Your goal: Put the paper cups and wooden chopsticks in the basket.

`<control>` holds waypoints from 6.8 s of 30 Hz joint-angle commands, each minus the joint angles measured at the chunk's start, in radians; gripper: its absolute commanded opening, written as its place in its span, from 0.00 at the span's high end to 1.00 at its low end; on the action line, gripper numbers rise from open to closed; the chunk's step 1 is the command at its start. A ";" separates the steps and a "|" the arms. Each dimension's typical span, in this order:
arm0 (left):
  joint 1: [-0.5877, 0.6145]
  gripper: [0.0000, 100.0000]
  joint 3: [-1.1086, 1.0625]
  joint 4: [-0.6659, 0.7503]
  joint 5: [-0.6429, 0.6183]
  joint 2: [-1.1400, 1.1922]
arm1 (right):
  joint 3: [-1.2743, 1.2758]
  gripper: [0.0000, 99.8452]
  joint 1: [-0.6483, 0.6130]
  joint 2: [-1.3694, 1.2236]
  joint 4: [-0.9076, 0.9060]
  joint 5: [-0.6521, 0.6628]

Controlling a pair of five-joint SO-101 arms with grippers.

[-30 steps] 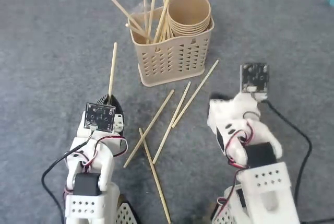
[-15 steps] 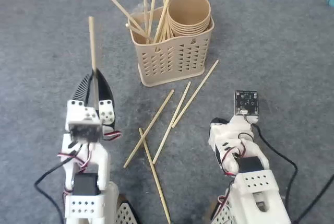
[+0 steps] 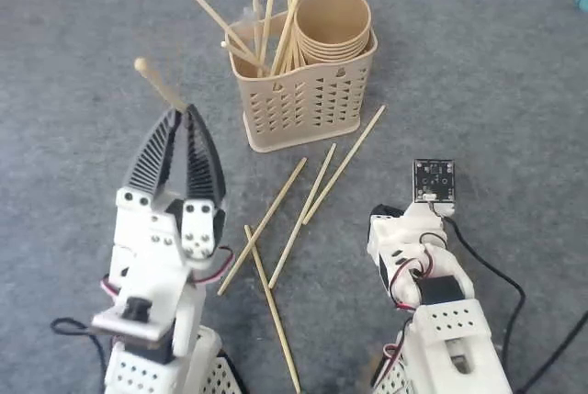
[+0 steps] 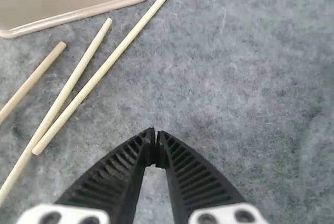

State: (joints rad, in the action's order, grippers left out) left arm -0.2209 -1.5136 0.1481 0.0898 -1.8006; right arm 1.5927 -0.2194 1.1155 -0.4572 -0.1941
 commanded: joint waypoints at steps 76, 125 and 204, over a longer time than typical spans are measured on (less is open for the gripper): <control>0.031 0.99 0.572 -1.185 0.005 1.008 | -0.003 0.99 0.002 0.024 0.027 0.015; -0.172 0.81 0.819 -1.129 -0.068 1.571 | -0.003 0.99 0.002 0.024 0.027 0.015; -0.264 0.99 0.888 -1.183 -0.101 1.841 | -0.003 0.99 0.002 0.024 0.027 0.015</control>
State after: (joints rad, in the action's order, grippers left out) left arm -0.4404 -0.6575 -0.9858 -0.0084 0.0529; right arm 1.5927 -0.2209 1.1155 -0.4572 -0.1941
